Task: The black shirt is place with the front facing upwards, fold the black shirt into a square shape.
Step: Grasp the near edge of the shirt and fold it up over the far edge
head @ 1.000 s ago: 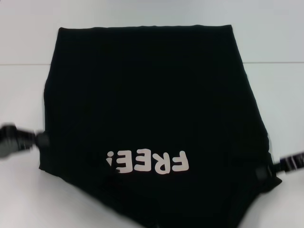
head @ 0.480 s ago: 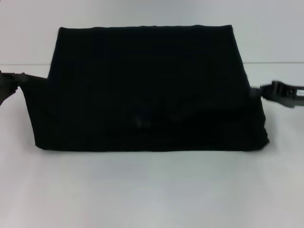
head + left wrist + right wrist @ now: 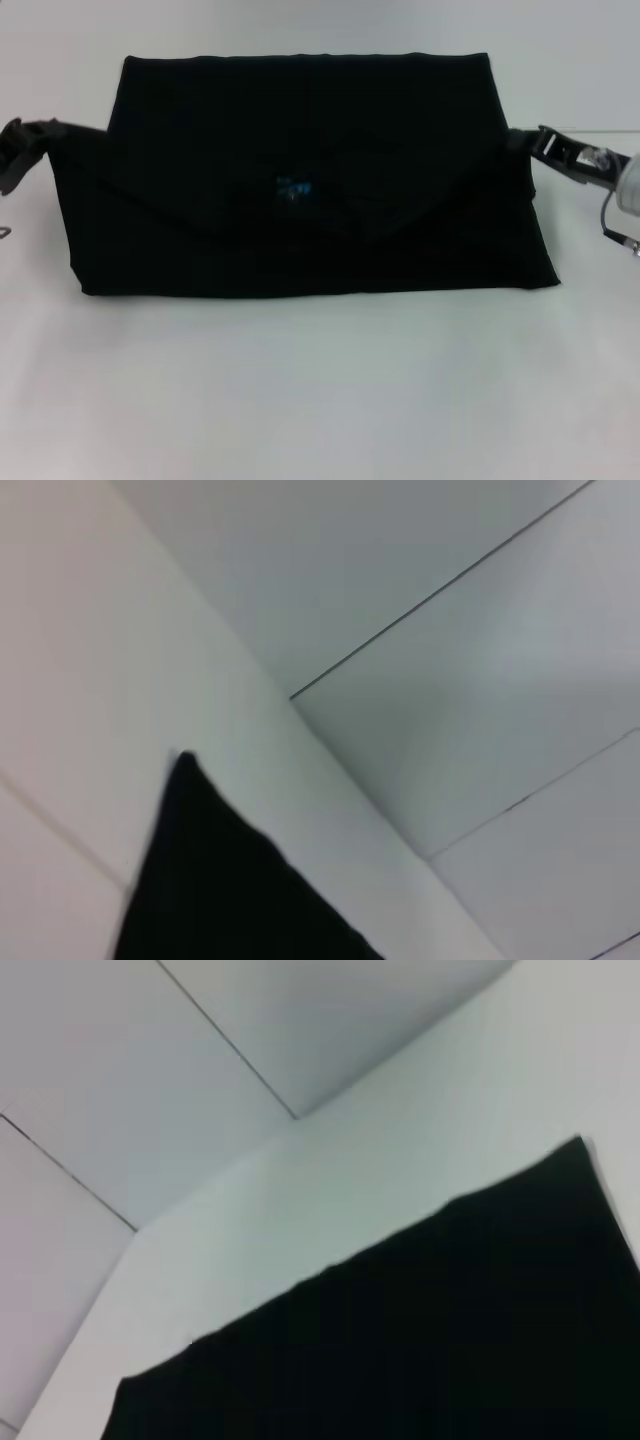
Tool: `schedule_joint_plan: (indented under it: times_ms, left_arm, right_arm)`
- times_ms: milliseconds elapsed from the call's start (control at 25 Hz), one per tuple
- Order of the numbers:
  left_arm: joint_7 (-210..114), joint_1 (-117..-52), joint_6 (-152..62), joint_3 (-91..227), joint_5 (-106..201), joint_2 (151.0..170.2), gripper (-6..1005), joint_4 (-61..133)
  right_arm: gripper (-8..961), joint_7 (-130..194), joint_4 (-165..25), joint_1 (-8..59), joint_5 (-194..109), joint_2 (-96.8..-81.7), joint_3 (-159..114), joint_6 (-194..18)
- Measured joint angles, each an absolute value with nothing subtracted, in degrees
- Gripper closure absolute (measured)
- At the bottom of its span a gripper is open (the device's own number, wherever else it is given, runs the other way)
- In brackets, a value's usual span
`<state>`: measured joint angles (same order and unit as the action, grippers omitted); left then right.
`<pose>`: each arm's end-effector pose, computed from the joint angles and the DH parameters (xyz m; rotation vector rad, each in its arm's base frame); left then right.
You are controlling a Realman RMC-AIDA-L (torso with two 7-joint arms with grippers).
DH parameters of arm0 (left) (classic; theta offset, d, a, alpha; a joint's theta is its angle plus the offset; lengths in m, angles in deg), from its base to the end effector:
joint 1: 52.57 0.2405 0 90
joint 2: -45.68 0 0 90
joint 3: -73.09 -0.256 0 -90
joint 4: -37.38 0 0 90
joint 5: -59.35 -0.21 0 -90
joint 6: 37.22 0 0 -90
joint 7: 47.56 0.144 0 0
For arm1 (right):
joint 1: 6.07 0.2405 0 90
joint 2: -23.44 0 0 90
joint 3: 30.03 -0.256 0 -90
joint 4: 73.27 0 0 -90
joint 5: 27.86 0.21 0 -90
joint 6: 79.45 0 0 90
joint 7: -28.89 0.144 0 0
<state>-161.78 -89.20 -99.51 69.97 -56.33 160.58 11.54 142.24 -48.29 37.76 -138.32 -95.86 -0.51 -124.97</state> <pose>-0.3364 0.3979 0.0763 -1.5257 -1.5917 -1.1316 0.2698 0.4425 0.0034 -1.8135 1.4783 0.8045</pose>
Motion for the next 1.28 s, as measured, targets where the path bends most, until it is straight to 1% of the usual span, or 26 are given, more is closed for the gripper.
schedule_joint_plan:
  times_ms: [240,600,840,1120,1240,1280]
  left_arm:
    - [-158.7,-92.0,-95.9,69.9,-55.9,160.89,969,11.6]
    - [-151.1,-96.4,-85.8,69.4,-55.0,162.64,966,12.4]
    - [-145.5,-97.8,-79.1,69.1,-54.1,164.60,964,12.8]
    - [-133.3,-98.2,-77.1,69.1,-47.4,166.97,961,13.7]
    - [-129.5,-98.2,-77.3,69.1,-44.8,167.11,960,14.5]
    - [-128.6,-98.2,-77.3,69.0,-44.0,167.11,928,14.9]
  right_arm:
    - [919,137.6,-49.3,39.2,-134.5,-96.04,-0.4,-122.3]
    - [908,134.2,-50.8,40.7,-134.4,-96.32,-0.1,-115.4]
    - [899,132.1,-52.0,41.3,-134.3,-96.48,0.2,-112.6]
    - [889,130.0,-53.8,42.3,-134.2,-96.74,0.3,-108.2]
    - [884,126.4,-54.4,42.7,-133.5,-96.86,0.3,-107.4]
    - [883,125.0,-54.7,42.7,-132.3,-96.89,0.3,-107.5]
